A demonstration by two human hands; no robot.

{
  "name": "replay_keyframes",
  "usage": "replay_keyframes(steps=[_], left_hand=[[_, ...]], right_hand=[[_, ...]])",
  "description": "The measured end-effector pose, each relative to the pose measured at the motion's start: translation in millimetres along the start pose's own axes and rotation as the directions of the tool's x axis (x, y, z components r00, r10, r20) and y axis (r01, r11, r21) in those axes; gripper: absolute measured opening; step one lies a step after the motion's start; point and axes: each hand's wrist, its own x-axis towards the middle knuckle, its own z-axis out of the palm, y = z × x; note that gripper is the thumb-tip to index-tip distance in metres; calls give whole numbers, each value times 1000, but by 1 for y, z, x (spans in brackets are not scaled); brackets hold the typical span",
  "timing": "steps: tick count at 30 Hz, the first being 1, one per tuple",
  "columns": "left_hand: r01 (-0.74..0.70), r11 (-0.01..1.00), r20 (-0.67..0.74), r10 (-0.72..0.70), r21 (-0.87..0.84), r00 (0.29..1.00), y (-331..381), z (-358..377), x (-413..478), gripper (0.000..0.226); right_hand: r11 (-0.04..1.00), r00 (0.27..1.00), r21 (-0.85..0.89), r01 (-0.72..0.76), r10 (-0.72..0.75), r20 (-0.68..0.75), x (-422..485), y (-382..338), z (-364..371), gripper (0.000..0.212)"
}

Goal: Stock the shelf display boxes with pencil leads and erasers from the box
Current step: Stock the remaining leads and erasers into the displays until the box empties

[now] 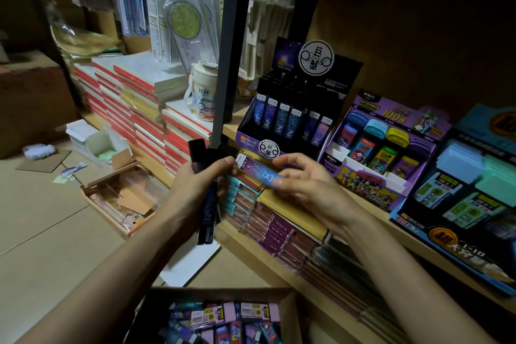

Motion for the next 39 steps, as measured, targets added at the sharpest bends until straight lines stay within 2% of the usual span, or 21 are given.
replay_keyframes(steps=[3, 5, 8, 11, 14, 17, 20, 22, 25, 28, 30, 31, 33, 35, 39], left_hand=[[10, 1000, -38, -9, 16, 999, 2, 0, 1, 17], [13, 999, 9, -14, 45, 1000, 3, 2, 0, 21], [32, 998, 104, -38, 58, 994, 3, 5, -1, 25], [55, 995, 131, -66, 88, 989, 0, 8, -2, 23], [69, 991, 139, -84, 111, 987, -1, 10, -1, 24], [86, 994, 135, -94, 61, 986, 0, 10, 0, 42], [94, 995, 95, -95, 12, 991, 1, 10, 3, 39], [79, 997, 89, -78, 1, 993, 2, 10, 4, 29], [69, 996, 139, -60, -63, 989, 2, 13, 7, 27], [98, 994, 86, -94, -51, 992, 1, 14, 11, 17], [122, 992, 69, -120, -22, 990, -1, 12, 13, 9], [127, 992, 81, -125, -14, 989, -1, 11, 13, 6], [118, 991, 118, -110, -57, 987, -2, 7, 13, 19], [109, 983, 125, -91, -145, 988, 0, 5, 13, 29], [110, 967, 117, -85, -230, 989, 1, 3, 13, 32]], right_hand=[[995, 970, -91, -36, 57, 234, -5, -3, 7, 39], [992, 960, -118, -44, 74, 269, -6, -4, 11, 38], [987, 991, -155, 28, -7, 134, -3, -4, 16, 28], [982, 994, -155, 106, -99, 54, 1, -1, 18, 7], [975, 991, -181, 132, -133, 6, 4, 2, 17, 11], [960, 978, -235, 155, -183, -101, 6, -1, 9, 9], [952, 925, -230, 202, -263, -273, 11, -16, -10, 10], [933, 862, -260, 248, -335, -381, 16, -29, -27, 12], [897, 758, -365, 248, -414, -503, 28, -43, -49, 11], [845, 683, -488, 218, -489, -542, 41, -47, -62, 8], [773, 657, -616, 154, -545, -520, 48, -46, -66, 8], [743, 658, -656, 131, -561, -503, 50, -45, -67, 7], [725, 676, -680, 110, -556, -484, 55, -42, -68, 6], [735, 691, -671, 97, -535, -486, 58, -38, -68, 7], [787, 708, -612, 83, -478, -520, 63, -33, -67, 7]])
